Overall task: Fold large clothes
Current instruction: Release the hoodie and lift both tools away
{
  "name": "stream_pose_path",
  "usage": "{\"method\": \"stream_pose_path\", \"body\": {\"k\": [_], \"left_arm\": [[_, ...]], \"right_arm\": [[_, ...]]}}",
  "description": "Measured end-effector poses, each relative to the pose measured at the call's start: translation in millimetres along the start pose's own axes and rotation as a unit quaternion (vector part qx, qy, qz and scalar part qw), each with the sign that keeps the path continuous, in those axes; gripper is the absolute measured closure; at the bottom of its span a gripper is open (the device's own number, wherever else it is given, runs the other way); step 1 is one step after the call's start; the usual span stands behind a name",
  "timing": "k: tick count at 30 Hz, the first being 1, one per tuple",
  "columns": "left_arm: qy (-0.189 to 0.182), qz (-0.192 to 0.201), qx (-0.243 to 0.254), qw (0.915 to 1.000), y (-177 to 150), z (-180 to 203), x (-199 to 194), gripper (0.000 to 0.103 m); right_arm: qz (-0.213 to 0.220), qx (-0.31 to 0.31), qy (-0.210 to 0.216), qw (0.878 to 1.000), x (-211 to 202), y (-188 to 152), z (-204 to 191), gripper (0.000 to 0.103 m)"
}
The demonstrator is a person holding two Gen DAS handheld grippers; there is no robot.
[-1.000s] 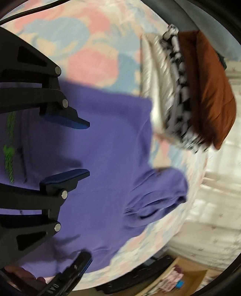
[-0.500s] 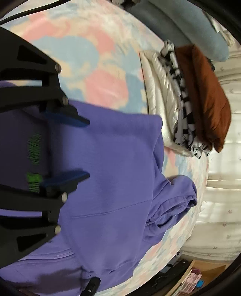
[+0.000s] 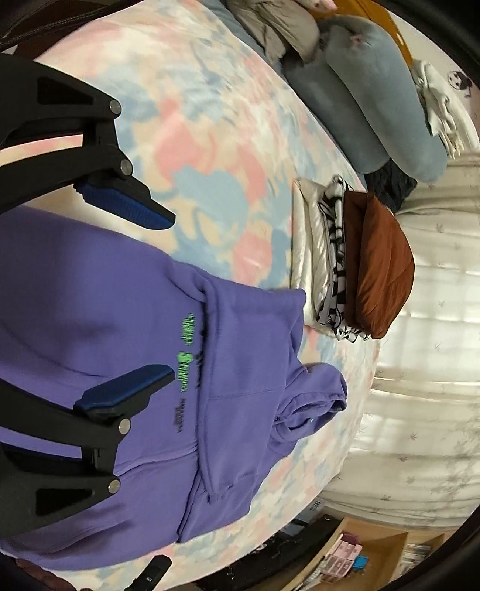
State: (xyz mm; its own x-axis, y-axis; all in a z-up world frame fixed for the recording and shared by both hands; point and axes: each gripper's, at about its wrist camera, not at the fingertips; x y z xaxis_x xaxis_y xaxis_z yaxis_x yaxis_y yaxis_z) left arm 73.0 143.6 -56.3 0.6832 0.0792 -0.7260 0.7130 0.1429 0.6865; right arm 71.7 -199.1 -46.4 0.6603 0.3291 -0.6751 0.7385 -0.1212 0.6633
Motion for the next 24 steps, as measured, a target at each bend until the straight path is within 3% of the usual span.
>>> {"method": "stream_pose_path", "body": {"k": [8,13,19,24], "left_arm": [[-0.008,0.005,-0.016,0.9998,-35,-24,-47,0.025],[-0.009,0.011,-0.014,0.9998,-57,-40,-64,0.018],[-0.025,-0.011,-0.003,0.9996,-76,-55,-65,0.016],[-0.059,-0.042,-0.027,0.9970,-95,-69,-49,0.016]], "right_arm": [[0.016,0.010,0.020,1.000,-45,-23,-17,0.053],[0.041,-0.006,0.024,0.999,-78,-43,-31,0.036],[0.047,-0.014,0.019,0.999,-103,-62,-32,0.035],[0.044,-0.016,0.016,0.999,-116,-71,-20,0.035]]}}
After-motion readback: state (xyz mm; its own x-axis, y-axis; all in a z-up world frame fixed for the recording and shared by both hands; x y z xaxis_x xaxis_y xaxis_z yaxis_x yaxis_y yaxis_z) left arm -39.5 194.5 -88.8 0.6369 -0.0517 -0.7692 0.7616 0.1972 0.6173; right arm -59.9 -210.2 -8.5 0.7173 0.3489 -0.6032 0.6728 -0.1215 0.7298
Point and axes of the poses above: each gripper's, at about its wrist camera, not at the fingertips, and x roughly the way its jaws point, z to its right, y to its top, and after that the axes turned 3 degrees about y, right-handed
